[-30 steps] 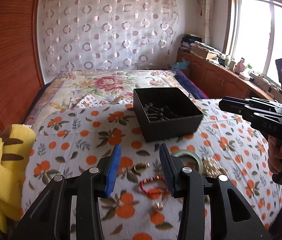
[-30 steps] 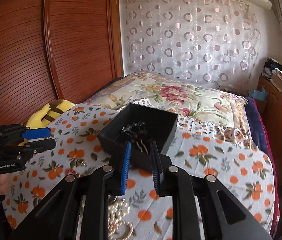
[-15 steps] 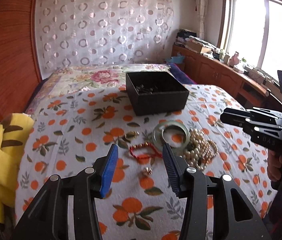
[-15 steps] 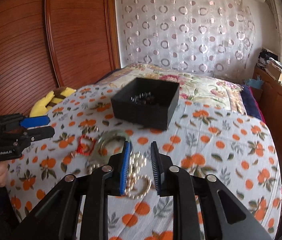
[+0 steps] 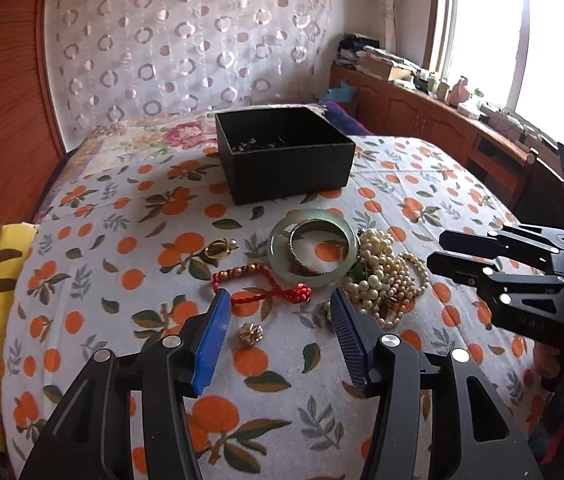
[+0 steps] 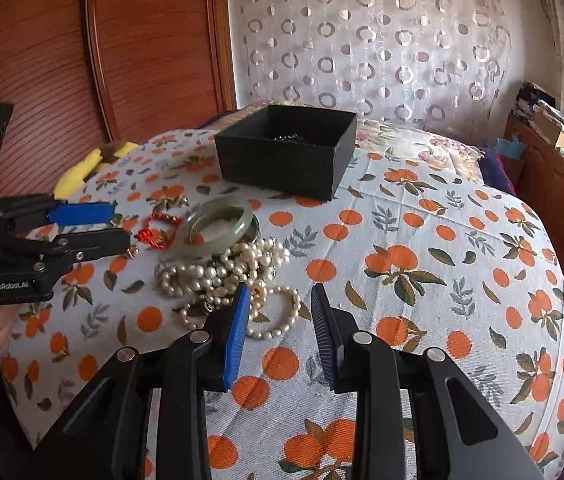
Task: Organize jewelry
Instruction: 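Close the left gripper on the red string bracelet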
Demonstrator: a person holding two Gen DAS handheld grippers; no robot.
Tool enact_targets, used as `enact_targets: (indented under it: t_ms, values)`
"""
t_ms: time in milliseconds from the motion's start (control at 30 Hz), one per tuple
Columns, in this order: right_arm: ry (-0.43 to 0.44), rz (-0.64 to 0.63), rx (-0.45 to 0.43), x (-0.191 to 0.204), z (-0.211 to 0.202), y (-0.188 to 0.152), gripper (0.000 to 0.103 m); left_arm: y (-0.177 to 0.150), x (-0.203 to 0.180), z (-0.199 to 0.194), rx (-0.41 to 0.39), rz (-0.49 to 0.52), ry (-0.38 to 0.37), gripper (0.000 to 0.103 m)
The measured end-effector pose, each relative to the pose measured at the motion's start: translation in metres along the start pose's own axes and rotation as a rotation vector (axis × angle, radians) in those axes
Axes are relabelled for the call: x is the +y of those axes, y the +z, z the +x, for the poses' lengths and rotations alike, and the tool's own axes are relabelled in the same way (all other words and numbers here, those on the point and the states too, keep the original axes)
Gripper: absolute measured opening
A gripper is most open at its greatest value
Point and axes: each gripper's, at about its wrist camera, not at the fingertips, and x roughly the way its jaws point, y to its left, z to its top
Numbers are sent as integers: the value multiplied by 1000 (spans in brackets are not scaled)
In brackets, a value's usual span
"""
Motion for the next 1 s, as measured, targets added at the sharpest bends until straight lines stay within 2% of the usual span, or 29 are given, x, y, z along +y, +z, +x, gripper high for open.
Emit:
enact_targets:
  t_ms: [200,267,300,367,800,1000]
  values:
    - [4,-8,7,1,2,0,34,4,-5,21,38,17,20,49]
    - [2,-2,9,0,2,0,34,5,-5,24,45,18,22,37]
    - [2,-2,9,0,2,0,34,5,-5,26,52,21,21,26]
    - [1,-5,7,1,2,0,34,5,-6,25,52,25,16,10]
    - [-14,-5,45,0,12,-1,34,5,5,-29,-83,-36,-3,8]
    - [-27,-3,61,-1,16,-1,34,2,9,-45,-118,-45,-16,8]
